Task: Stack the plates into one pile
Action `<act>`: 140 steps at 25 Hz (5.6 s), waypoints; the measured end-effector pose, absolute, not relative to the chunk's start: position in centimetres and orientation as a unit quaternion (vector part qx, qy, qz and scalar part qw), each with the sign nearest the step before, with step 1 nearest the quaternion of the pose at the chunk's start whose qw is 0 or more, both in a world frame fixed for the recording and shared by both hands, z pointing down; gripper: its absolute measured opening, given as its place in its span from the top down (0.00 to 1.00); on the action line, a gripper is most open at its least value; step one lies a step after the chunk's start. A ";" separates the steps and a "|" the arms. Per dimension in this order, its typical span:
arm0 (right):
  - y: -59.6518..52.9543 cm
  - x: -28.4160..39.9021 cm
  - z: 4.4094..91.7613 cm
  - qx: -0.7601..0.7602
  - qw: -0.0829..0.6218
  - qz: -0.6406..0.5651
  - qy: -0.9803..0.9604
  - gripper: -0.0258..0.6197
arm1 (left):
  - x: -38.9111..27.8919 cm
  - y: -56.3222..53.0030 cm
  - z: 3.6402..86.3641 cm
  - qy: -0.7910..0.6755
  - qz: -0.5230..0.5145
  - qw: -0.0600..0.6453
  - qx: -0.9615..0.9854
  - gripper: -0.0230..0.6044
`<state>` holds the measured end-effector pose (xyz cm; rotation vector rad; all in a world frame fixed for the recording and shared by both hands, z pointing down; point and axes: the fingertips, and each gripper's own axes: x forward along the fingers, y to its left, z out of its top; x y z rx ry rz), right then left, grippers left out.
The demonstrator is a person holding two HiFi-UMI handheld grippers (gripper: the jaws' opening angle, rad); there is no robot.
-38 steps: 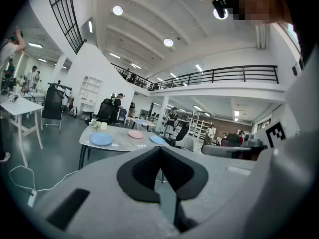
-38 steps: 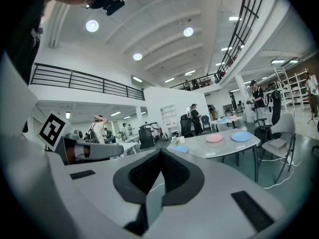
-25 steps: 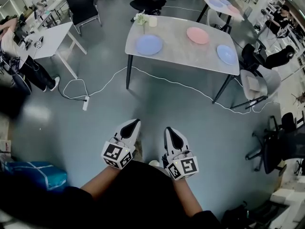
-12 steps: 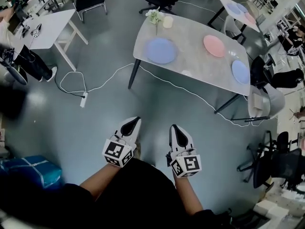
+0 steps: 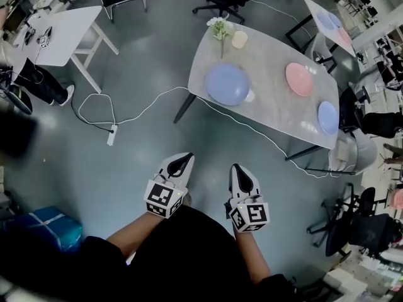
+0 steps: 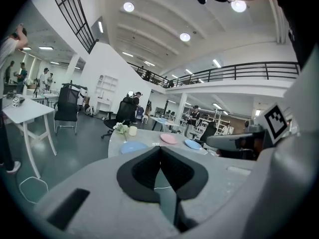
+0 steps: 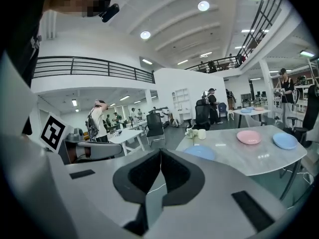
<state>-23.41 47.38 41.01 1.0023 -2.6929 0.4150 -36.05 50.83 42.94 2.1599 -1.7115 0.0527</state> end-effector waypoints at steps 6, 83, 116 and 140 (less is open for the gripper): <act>43.3 -27.3 40.1 0.365 0.116 0.137 -0.914 0.94 | -39.9 47.1 42.7 -0.593 0.019 0.194 0.782 0.94; 1.4 -26.3 75.4 0.335 0.380 0.341 -0.792 0.88 | -47.4 10.2 76.3 -0.539 0.198 0.544 0.612 0.88; 10.2 -23.2 66.1 0.479 0.312 0.383 -0.726 0.91 | -46.6 12.7 65.5 -0.461 0.153 0.492 0.723 0.89; 8.0 4.3 63.3 0.542 0.199 0.414 -0.704 0.92 | -19.3 6.7 62.9 -0.423 0.193 0.460 0.756 0.90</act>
